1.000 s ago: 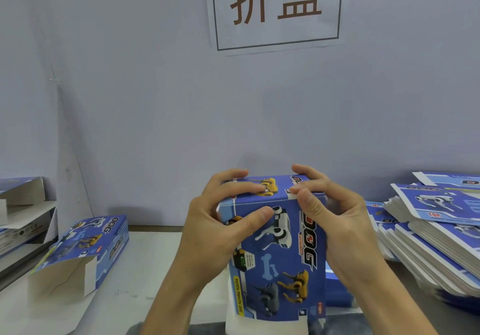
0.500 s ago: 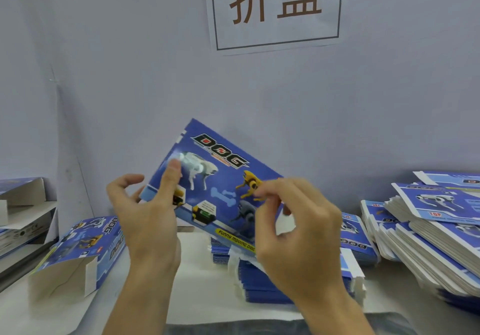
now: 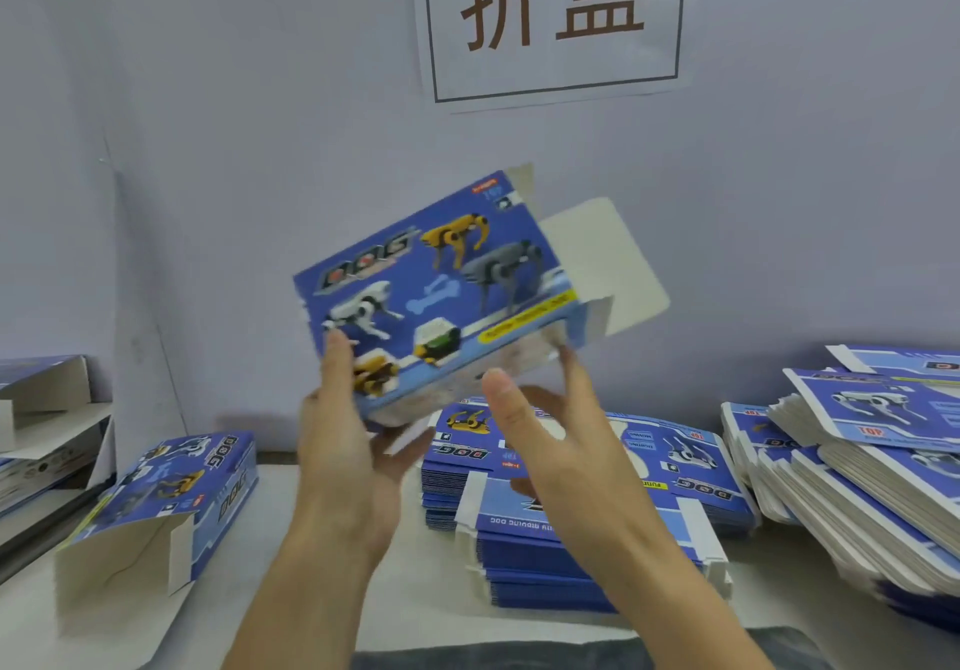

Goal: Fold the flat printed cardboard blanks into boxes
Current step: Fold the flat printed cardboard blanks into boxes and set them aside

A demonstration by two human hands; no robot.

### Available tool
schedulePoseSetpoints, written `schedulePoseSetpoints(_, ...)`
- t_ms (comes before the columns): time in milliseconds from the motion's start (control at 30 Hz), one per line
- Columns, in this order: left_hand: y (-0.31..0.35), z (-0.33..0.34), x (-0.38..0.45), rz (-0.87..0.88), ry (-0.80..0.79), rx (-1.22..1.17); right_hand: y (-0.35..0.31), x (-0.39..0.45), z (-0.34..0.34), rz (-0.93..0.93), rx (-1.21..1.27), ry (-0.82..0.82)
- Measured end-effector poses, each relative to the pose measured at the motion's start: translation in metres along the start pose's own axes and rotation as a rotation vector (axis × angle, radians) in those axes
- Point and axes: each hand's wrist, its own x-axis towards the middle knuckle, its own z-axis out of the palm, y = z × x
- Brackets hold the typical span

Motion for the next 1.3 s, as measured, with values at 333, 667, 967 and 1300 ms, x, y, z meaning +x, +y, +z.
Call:
schedulePoseSetpoints(333,-0.026,0.003,-0.009,-0.147,-0.439,0.597,0.019,0.015,-0.059,0.005,0.395,0.226)
schedulePoseSetpoints(667,-0.021,0.006,-0.010,0.167,-0.379,0.175,0.032,0.009,-0.069,0.094,-0.014,-0.348)
schedulePoseSetpoints(967,-0.045,0.010,-0.013,0.355,-0.367,0.265,0.043,0.012,-0.035,-0.191,0.020,0.030)
schedulePoseSetpoints(1300,-0.049,0.001,-0.008,0.143,-0.446,0.449,0.048,0.014,-0.042,0.015,0.055,0.104)
